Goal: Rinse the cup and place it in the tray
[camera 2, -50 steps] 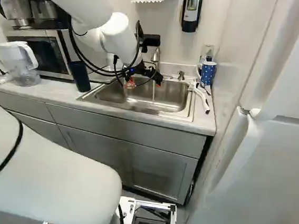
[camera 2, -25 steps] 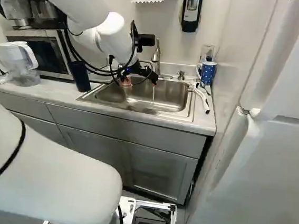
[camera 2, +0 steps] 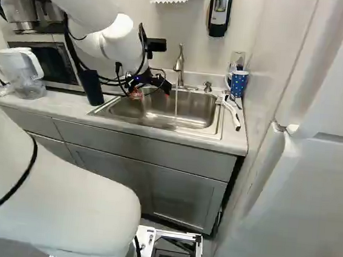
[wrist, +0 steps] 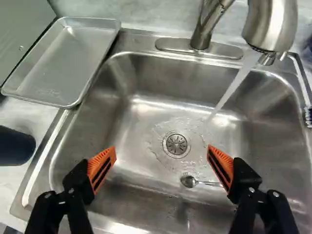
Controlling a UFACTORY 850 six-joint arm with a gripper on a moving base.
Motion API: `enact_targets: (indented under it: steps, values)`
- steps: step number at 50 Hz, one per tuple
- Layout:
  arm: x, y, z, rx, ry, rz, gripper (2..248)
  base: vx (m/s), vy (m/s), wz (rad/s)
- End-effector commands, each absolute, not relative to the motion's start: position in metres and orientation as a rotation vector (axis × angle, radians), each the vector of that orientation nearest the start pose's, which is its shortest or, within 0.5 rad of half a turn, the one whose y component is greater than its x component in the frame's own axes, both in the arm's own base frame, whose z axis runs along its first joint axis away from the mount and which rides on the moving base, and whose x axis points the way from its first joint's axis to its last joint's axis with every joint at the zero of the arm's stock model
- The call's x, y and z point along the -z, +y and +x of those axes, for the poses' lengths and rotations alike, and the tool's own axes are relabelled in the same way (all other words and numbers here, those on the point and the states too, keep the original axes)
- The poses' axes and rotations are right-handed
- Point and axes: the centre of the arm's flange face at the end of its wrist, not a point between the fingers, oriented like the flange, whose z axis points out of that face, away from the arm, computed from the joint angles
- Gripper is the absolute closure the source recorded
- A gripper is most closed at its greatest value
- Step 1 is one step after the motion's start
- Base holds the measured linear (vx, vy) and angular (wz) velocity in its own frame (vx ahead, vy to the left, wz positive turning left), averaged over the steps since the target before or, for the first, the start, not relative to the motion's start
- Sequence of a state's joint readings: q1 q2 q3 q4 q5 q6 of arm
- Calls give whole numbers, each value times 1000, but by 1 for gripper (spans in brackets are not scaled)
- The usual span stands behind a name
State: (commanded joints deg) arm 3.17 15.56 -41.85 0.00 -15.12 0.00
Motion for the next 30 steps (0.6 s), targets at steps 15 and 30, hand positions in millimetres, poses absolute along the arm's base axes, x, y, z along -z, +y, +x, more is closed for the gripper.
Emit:
enact_targets:
  steps: [15, 30]
  values:
    - [-570, 45, 396, 1116, -164, -2888, 3, 0, 0, 0]
    - [-571, 69, 397, 1104, -246, -2865, 3, 0, 0, 0]
